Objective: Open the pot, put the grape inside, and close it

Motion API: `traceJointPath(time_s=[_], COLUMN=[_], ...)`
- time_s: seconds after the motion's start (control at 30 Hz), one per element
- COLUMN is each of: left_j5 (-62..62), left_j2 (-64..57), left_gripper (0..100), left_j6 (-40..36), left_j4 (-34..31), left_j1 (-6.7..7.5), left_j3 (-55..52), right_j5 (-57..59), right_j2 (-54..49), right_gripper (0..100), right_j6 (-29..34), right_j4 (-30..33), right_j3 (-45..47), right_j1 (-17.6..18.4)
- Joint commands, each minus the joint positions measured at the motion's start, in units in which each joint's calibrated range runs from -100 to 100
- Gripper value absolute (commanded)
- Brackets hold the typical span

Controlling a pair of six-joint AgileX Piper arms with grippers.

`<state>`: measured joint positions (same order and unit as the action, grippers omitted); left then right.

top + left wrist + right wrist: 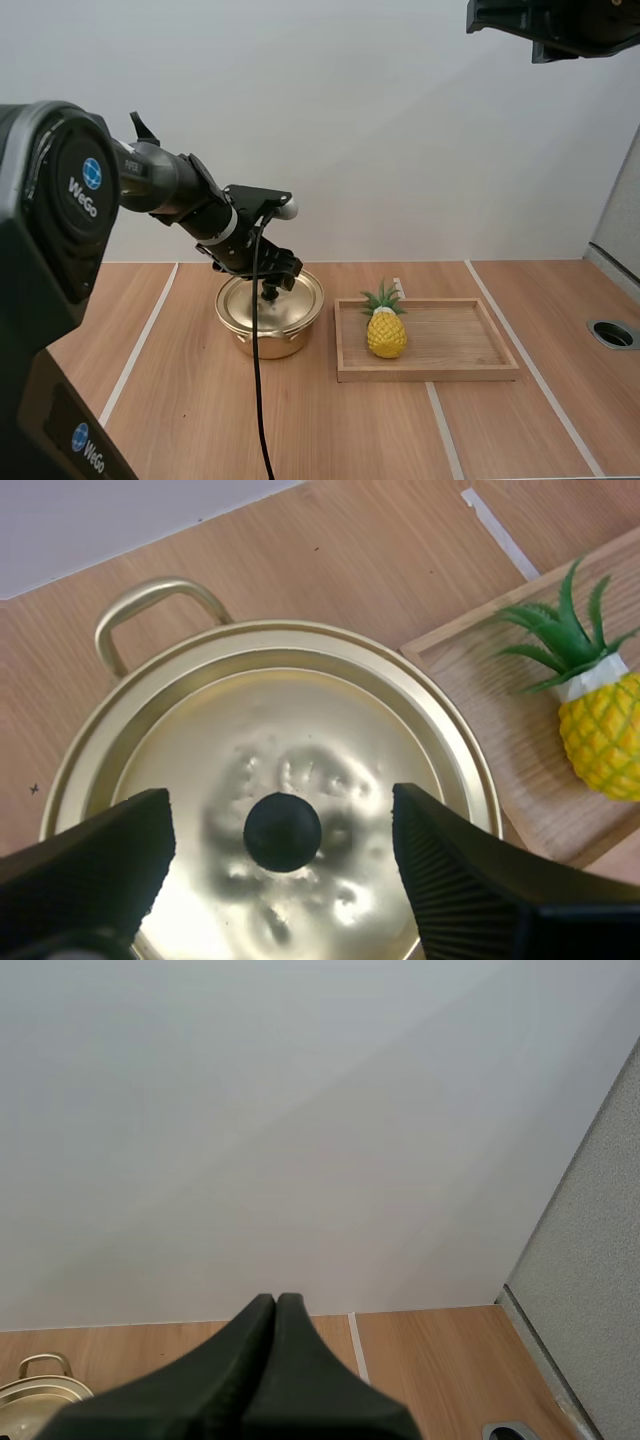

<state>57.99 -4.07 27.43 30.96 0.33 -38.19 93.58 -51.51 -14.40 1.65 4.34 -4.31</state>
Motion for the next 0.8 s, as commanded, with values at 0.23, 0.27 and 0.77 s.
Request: traceJointPath(time_s=[0.23, 0.27, 0.77], left_j5=[-8.06, -9.86, -20.08], left_j2=[-0.66, -0.66, -7.67], left_gripper=[100, 100, 0], left_j6=[-6.82, -6.82, -5.85], left_j4=[-1.62, -1.62, -3.02], left_j1=[0.19, 0.19, -1.0], left_j3=[-0.23, -0.23, 5.46], right_j5=[0.15, 0.15, 0.15], right_j2=[-0.55, -0.55, -0.55], right_gripper=[0, 0, 0], right_j6=[-0.08, -0.08, -0.08], right_j4=[-0.06, -0.06, -0.06], right_j3=[-0.25, -0.25, -0.25], right_j1=[-0.19, -0.19, -0.19])
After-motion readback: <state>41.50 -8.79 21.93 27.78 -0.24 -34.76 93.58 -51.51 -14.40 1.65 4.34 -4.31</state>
